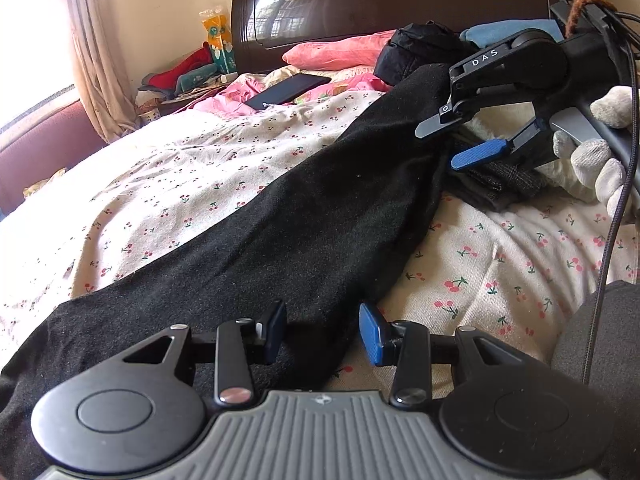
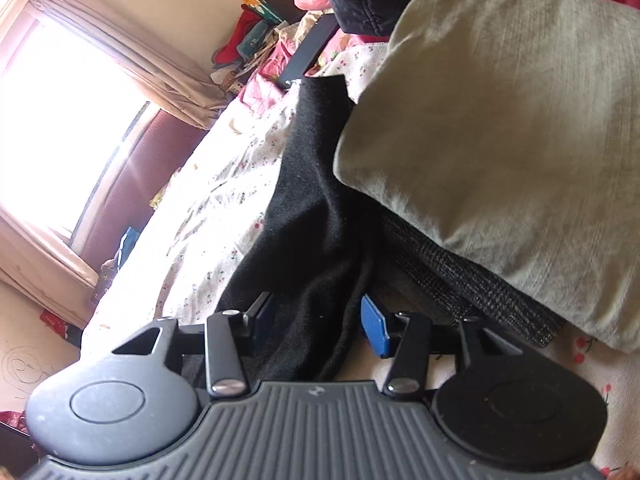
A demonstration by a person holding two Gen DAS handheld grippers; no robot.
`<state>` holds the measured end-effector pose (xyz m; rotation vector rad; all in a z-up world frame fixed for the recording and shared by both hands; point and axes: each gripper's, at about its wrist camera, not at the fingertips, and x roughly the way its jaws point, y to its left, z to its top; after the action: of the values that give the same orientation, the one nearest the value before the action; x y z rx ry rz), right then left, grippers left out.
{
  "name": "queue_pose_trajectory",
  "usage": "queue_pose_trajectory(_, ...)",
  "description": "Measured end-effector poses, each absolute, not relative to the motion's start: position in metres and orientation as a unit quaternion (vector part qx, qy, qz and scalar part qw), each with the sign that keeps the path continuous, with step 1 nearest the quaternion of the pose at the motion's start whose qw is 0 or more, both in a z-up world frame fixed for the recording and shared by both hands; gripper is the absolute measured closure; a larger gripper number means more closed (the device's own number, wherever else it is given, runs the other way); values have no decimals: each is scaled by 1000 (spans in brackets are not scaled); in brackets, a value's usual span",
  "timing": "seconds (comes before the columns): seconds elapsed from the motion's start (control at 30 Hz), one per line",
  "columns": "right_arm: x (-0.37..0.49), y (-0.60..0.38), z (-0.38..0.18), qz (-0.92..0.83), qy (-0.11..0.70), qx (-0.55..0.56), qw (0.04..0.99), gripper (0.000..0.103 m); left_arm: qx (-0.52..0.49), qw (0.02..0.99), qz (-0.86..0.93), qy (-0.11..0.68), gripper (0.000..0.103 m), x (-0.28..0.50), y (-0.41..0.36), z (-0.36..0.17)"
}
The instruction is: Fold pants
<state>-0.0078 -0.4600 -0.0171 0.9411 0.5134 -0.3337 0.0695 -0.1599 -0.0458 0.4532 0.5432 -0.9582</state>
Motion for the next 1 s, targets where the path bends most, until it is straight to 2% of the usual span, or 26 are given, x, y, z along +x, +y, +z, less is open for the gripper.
queue_pose_trajectory(0.13, 8, -466, -25, -151, 248, 450, 844, 53, 215, 833, -441, 254, 50, 72, -162, -45)
queue_pose_trajectory(0.27, 19, -473, -45, -163, 264, 471, 826, 67, 238, 830, -439, 248, 50, 73, -170, -53)
queue_pose_trajectory(0.37, 21, -475, -47, -156, 248, 483, 825, 64, 245, 827, -442, 247, 50, 74, -177, -58)
queue_pose_trajectory(0.43, 29, -478, -50, -149, 243, 487, 825, 67, 253, 827, -439, 243, 50, 75, -182, -60)
queue_pose_trajectory(0.47, 33, -481, -53, -146, 240, 497, 821, 79, 255, 828, -437, 241, 51, 75, -184, -59)
queue_pose_trajectory(0.5, 35, -483, -55, -144, 241, 507, 815, 97, 255, 828, -436, 242, 57, 77, -185, -59)
queue_pose_trajectory(0.57, 33, -486, -55, -135, 238, 521, 809, 97, 248, 827, -443, 243, 69, 78, -183, -56)
queue_pose_trajectory(0.6, 28, -483, -48, -131, 232, 514, 816, 97, 242, 827, -446, 243, 70, 77, -181, -53)
queue_pose_trajectory(0.77, 5, -475, -19, -107, 213, 474, 847, 99, 235, 822, -457, 244, 70, 68, -173, -50)
queue_pose_trajectory(0.9, 12, -480, -46, -138, 255, 479, 829, 100, 263, 814, -450, 255, 70, 65, -177, -63)
queue_pose_trajectory(1.0, 13, -481, -50, -140, 252, 503, 815, 100, 260, 815, -455, 247, 70, 64, -172, -56)
